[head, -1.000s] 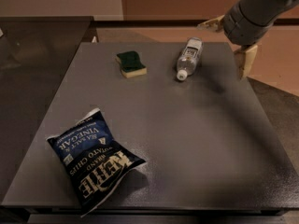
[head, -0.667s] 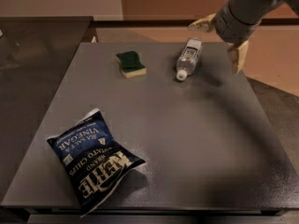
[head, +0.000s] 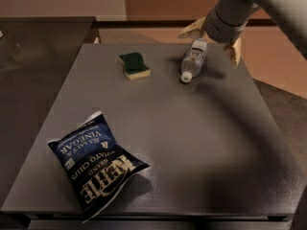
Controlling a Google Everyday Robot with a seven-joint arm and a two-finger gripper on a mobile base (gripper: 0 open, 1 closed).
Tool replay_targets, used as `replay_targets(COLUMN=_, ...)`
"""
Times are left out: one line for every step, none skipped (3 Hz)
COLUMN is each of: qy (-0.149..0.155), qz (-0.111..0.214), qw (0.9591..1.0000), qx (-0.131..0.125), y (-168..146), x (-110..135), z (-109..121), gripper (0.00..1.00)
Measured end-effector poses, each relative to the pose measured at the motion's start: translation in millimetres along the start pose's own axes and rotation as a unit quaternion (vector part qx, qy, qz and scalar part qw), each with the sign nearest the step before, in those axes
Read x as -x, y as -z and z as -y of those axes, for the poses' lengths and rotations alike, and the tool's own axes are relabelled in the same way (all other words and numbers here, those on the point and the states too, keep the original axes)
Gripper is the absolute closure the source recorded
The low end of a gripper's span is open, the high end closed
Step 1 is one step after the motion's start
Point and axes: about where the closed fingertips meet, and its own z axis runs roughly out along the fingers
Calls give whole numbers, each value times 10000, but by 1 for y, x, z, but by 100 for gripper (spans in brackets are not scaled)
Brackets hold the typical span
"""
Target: Place blue plastic bottle upright
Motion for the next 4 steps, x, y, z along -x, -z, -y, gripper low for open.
replay_targets(qy=549, qz=48, qw=9981, qx=285, y=-20, x=-3, z=3, gripper=0)
replay_targets(qy=886, qz=157, qw=9945, qx=534, y=-34, x=-4, z=4, gripper=0)
replay_targets(qy=1108, qz=266, qw=9906, qx=756, y=-47, x=0, z=1, gripper=0)
replay_targets(qy=1225, qz=349, qw=9874, qx=937, y=-56, x=6, z=-3, gripper=0)
